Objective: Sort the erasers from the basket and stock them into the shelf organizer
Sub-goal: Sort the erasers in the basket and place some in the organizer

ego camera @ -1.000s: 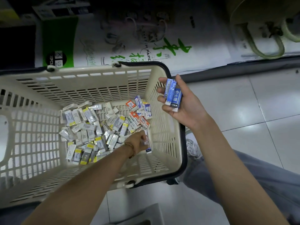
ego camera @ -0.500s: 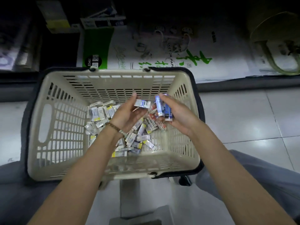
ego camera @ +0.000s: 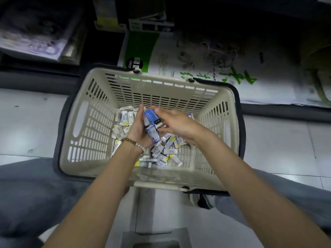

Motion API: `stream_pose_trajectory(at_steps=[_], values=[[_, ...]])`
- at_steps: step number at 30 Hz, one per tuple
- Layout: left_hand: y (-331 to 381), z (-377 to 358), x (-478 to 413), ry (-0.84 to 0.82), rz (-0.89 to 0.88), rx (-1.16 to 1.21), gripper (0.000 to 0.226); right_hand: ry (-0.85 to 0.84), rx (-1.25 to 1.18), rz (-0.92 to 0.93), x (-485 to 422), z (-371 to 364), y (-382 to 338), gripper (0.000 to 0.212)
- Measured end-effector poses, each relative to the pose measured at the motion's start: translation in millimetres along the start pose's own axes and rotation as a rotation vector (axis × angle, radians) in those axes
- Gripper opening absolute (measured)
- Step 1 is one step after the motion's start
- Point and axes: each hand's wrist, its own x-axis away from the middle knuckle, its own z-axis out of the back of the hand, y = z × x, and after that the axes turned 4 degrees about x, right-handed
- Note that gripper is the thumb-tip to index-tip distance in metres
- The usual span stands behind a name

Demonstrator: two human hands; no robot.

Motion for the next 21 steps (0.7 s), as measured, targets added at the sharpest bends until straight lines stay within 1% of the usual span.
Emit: stream_pose_trajectory(at_steps=[2,4,6,7,8,10,13,16,17,19,21], values=[[5,9,-1,0.092,0.001,0.010,0.049,0.004,-0.094,-0.008,-4,4,4,0.025],[8,19,-1,0.206,0.040,0.096,0.046,0.021,-0.205,-0.019,-10,10,13,0.026],[11,25,-4,0.291,0.060,0.131,0.043,0.029,-0.272,0.012,-16,16,28,0.023],[13,28,-5,0.331,0.059,0.117,0.042,0.052,-0.241,0.020,-21,19,38,0.022],[16,32,-7,0.373,0.053,0.084,0.042,0.086,-0.155,0.005,-26,22,50,0.021],[25,41,-8,0.437,0.048,-0.050,0.043,0.105,0.097,-0.092,-36,25,79,0.022],[34,57,-5,0.434,0.077,-0.237,0.043,-0.011,0.376,-0.294,-49,23,123,0.030],[39,69,-1,0.429,0.107,-0.293,0.039,-0.062,0.609,-0.385,-56,18,150,0.034],[41,70,-1,0.426,0.113,-0.302,0.039,-0.074,0.646,-0.425,-57,16,155,0.036],[43,73,-1,0.418,0.127,-0.321,0.039,-0.060,0.568,-0.489,-57,8,163,0.044],[44,74,-1,0.408,0.137,-0.331,0.038,0.030,0.491,-0.472,-59,0,169,0.039]])
